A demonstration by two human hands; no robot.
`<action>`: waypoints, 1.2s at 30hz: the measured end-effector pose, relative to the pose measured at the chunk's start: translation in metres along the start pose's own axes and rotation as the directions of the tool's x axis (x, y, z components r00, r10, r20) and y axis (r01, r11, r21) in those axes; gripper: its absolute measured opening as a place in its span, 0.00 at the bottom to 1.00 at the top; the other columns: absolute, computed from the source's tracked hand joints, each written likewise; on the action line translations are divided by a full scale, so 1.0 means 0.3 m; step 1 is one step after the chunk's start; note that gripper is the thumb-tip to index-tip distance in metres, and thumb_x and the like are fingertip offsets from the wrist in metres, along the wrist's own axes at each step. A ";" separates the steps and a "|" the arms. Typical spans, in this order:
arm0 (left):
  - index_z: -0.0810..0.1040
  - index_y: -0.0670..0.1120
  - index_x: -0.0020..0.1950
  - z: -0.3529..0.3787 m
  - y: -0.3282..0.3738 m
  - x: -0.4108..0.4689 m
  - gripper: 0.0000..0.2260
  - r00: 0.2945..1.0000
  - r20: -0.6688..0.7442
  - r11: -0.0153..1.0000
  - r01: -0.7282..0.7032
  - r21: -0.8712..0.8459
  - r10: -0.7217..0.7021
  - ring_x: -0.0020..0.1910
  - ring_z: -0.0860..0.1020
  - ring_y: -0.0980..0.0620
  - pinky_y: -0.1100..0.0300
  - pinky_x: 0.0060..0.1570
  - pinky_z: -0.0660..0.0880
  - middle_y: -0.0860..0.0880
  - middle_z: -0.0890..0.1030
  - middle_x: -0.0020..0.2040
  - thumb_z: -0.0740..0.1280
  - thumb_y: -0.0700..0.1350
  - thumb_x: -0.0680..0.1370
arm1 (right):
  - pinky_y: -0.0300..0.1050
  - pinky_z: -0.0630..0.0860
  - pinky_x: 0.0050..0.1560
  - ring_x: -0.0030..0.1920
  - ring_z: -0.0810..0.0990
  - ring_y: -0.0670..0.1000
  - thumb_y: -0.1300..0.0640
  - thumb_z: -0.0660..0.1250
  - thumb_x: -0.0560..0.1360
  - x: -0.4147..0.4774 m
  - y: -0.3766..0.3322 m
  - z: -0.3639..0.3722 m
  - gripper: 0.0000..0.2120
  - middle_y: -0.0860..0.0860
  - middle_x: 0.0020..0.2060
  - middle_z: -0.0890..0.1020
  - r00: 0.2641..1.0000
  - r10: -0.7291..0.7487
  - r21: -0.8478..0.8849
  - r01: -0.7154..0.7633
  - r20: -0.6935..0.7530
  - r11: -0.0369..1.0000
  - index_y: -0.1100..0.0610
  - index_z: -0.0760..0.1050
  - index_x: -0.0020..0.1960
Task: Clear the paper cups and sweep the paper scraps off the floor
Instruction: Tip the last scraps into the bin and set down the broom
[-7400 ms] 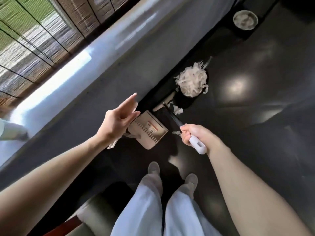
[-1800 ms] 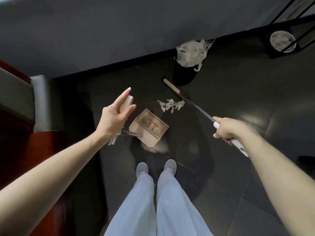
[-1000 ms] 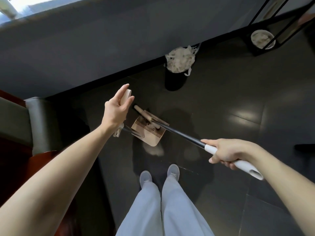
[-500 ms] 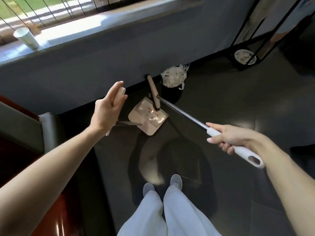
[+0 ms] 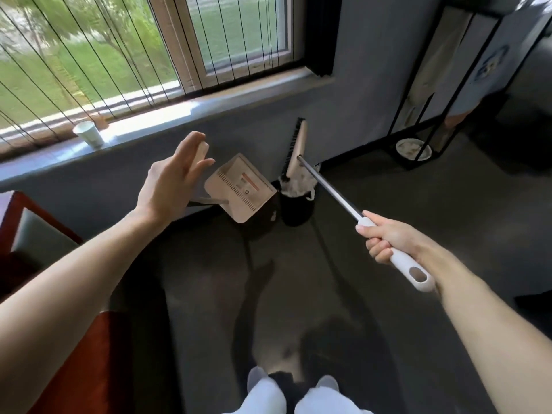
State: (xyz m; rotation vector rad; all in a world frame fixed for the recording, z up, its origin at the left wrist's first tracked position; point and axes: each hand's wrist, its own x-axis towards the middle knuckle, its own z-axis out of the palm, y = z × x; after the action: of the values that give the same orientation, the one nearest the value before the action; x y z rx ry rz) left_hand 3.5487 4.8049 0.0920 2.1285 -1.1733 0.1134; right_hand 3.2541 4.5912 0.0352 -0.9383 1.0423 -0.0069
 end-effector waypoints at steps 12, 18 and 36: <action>0.59 0.55 0.70 0.244 0.193 0.314 0.27 0.843 0.253 0.812 -0.531 0.242 0.475 0.30 0.79 0.36 0.46 0.29 0.77 0.37 0.79 0.43 0.45 0.69 0.77 | 0.32 0.60 0.14 0.17 0.61 0.41 0.61 0.61 0.80 -0.070 -0.110 -0.210 0.28 0.50 0.25 0.64 0.997 -0.066 0.095 0.069 -0.028 0.993 0.45 0.58 0.76; 0.67 0.55 0.67 0.503 0.172 0.300 0.21 0.598 0.435 0.580 -0.792 0.191 0.673 0.22 0.77 0.43 0.55 0.15 0.70 0.46 0.77 0.36 0.47 0.62 0.81 | 0.31 0.59 0.14 0.17 0.61 0.41 0.62 0.61 0.80 -0.038 -0.120 -0.248 0.30 0.50 0.23 0.64 0.994 -0.061 0.159 0.075 -0.092 0.984 0.45 0.56 0.77; 0.26 0.52 0.71 0.682 0.303 0.222 0.38 0.508 0.806 0.701 -0.692 0.172 0.304 0.40 0.81 0.42 0.52 0.40 0.73 0.43 0.82 0.41 0.51 0.67 0.79 | 0.32 0.61 0.16 0.18 0.62 0.42 0.63 0.62 0.80 -0.009 -0.022 -0.221 0.30 0.51 0.27 0.64 0.992 -0.032 0.261 0.064 -0.125 0.963 0.46 0.56 0.77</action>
State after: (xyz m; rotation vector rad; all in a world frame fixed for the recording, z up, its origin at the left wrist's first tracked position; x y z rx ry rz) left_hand 3.4680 4.6010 0.0113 2.1918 -2.5214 -0.2477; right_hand 3.2067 4.5446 0.0304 -0.7257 1.0985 -0.2408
